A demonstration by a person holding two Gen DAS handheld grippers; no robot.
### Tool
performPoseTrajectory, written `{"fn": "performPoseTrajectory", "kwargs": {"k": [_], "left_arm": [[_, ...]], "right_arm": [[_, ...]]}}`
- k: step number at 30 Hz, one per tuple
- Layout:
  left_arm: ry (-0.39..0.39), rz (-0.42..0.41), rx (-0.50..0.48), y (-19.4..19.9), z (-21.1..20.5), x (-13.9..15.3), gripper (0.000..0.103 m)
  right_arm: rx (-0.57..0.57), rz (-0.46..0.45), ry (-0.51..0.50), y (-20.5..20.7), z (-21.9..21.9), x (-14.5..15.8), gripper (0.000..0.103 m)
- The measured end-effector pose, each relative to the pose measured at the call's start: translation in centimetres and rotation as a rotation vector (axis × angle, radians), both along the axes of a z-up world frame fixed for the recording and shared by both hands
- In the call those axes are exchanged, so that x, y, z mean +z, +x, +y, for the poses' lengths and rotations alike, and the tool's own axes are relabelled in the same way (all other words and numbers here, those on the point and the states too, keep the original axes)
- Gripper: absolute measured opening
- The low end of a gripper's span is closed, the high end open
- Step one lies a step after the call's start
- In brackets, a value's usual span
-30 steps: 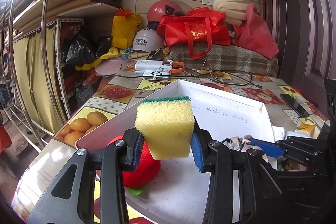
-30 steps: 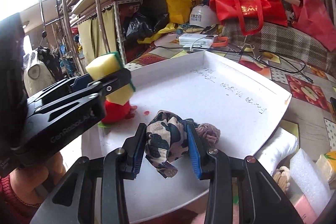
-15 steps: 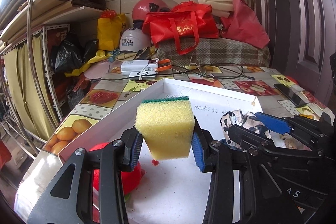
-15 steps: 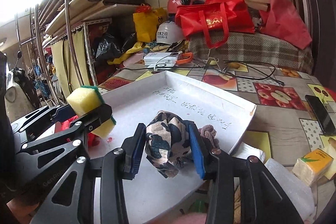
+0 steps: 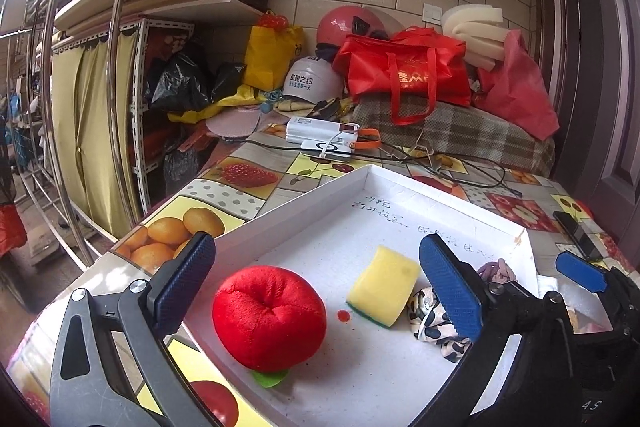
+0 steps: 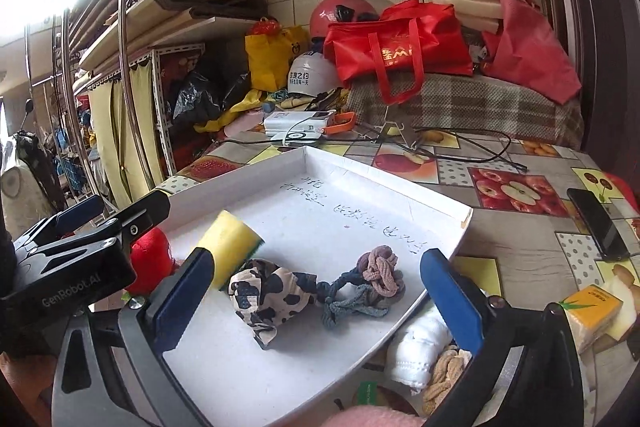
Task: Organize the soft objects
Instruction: 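Open the left tool to drop the sponge while the right tool releases the cloth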
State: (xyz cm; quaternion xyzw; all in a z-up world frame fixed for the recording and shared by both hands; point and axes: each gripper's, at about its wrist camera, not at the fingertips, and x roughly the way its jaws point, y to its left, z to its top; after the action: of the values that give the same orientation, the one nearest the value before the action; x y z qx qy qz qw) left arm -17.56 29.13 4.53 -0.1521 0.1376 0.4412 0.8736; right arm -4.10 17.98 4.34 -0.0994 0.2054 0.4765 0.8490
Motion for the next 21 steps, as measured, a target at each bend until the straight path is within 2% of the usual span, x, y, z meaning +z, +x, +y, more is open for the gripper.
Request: {"fn": "performPoseTrajectory", "kwargs": {"k": [5, 10, 16, 21], "left_arm": [[0.033, -0.011, 0.007, -0.3, -0.6, 0.2, 0.103], [0.08, -0.038, 0.025, -1.1, -1.6, 0.5, 0.103], [0.07, -0.048, 0.028, -1.8, -2.3, 0.4, 0.103], [0.095, -0.025, -0.025, -1.3, -4.5, 0.5, 0.103]], "right_arm": [[-0.005, -0.054, 0.03, -1.0, -0.5, 0.4, 0.103], [-0.006, -0.155, 0.115, -2.9, -2.1, 1.1, 0.103], [0.019, -0.158, 0.117, -3.4, -3.9, 1.2, 0.103], [0.013, -0.142, 0.096, -2.2, -7.7, 1.0, 0.103]]}}
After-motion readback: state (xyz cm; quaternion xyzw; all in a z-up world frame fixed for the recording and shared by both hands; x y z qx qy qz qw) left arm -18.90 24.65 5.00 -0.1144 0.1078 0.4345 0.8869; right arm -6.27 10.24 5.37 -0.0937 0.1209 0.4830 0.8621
